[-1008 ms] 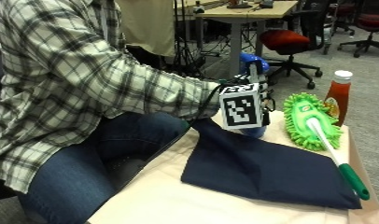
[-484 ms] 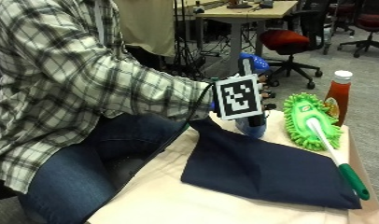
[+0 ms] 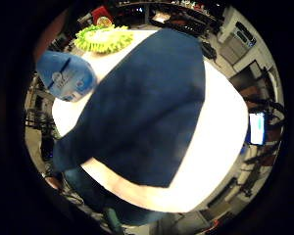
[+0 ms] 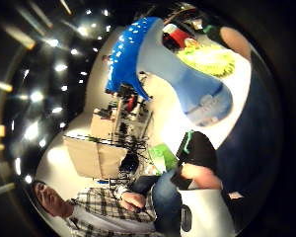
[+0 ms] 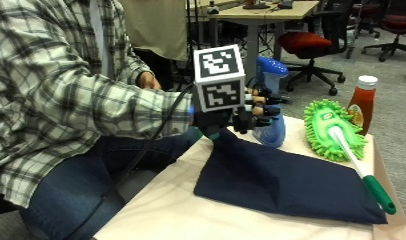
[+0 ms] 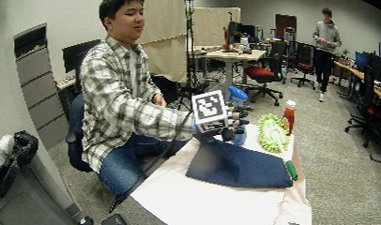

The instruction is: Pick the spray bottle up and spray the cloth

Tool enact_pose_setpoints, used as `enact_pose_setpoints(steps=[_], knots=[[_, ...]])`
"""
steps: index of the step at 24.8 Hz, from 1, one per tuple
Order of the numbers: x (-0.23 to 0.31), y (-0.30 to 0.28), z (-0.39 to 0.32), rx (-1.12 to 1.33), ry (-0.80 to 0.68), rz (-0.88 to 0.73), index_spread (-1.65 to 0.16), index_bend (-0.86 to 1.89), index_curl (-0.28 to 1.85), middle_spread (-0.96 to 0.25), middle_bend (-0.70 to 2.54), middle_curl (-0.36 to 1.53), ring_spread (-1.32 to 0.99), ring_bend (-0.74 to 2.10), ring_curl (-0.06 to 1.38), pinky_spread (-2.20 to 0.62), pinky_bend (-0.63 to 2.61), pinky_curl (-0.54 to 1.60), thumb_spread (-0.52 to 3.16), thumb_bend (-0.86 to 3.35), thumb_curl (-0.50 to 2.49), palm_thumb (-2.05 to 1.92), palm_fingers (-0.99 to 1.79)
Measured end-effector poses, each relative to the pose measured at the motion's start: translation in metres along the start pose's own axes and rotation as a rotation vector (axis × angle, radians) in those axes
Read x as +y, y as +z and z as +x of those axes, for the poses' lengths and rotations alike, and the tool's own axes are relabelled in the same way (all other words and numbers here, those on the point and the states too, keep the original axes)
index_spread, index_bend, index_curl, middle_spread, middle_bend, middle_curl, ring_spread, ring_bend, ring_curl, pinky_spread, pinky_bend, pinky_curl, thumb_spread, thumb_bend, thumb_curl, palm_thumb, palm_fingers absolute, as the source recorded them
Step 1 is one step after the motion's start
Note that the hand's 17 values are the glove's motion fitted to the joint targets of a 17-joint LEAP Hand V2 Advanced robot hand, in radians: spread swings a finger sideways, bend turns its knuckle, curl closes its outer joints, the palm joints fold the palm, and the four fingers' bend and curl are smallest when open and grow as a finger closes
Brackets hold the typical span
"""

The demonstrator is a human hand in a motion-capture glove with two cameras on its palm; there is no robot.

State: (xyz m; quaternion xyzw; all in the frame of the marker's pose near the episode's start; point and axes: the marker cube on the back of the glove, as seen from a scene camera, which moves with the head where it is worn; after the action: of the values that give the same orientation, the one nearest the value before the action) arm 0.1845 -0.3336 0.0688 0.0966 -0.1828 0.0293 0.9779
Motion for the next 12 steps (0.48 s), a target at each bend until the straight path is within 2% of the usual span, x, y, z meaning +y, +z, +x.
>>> enact_pose_setpoints(steps=[5, 12], knots=[[0.054, -0.024, 0.008, 0.297, 0.041, -0.023, -0.39, 0.20, 0.47, -0.16, 0.18, 0.36, -0.02, 0.22, 0.34, 0.19, 0.17, 0.29, 0.90, -0.07, 0.64, 0.67, 0.19], [0.158, -0.037, 0.017, 0.440, 0.070, -0.012, -0.42, 0.18, 0.42, -0.16, 0.16, 0.33, 0.03, 0.20, 0.32, 0.20, 0.19, 0.29, 0.99, -0.04, 0.60, 0.56, 0.16]])
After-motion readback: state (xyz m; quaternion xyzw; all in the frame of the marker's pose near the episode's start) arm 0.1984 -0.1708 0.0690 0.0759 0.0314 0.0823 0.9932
